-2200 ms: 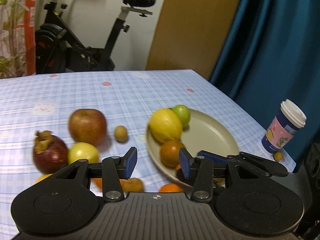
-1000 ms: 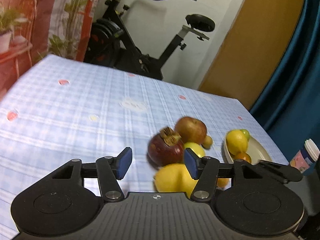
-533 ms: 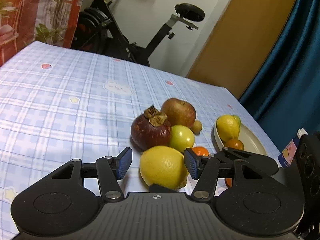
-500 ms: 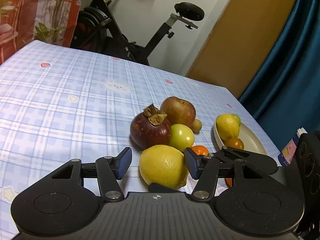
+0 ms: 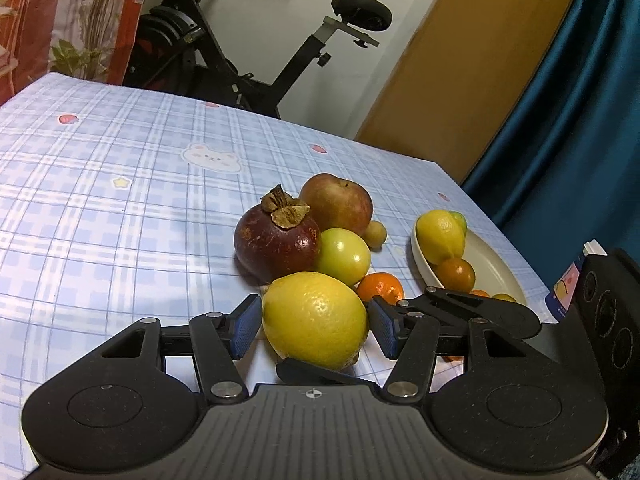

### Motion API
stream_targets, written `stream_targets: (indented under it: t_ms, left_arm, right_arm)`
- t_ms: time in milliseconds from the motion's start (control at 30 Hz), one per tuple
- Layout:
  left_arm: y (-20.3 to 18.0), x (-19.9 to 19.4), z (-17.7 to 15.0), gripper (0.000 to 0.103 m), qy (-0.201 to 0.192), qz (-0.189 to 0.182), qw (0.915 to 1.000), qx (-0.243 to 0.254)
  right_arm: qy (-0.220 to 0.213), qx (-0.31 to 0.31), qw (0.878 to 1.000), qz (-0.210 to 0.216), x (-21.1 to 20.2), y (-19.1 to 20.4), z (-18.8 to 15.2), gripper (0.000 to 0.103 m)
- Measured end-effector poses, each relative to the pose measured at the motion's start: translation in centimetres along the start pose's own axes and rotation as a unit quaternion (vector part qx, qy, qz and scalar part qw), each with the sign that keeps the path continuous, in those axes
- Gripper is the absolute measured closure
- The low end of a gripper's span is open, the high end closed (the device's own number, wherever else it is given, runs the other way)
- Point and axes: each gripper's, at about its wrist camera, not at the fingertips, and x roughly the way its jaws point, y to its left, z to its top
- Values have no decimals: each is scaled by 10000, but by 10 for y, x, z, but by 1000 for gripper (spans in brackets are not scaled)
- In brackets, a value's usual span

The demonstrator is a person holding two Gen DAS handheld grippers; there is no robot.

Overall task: Organize fruits
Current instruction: 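Close the left gripper around the large yellow lemon, then carry the lemon onto the cream plate and open the left gripper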

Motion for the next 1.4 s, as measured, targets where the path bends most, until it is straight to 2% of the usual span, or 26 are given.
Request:
stream_targets:
  t_ms: [267, 433, 1000, 1133, 1400]
  left_arm:
    - [1, 3, -1, 38, 26, -34, 10000, 6]
    - [0, 10, -5, 39, 193, 48, 9997, 120]
    - [-9, 9, -10, 39, 131, 122, 9992, 354]
    - [-15, 6, -9, 39, 107, 142, 9991, 386]
    - [-50, 3, 0, 39, 96, 188, 9957, 904]
  right_arm:
    - [-4, 70, 10000, 37, 0, -1, 0, 44]
    - [3, 51, 10000, 36, 0, -2, 0, 44]
    - [29, 13, 10000, 53, 0, 2, -1, 45]
    - [-70, 13, 10000, 66, -4, 3, -3, 45]
    - [-457, 207, 9987, 25, -34, -5, -7, 45]
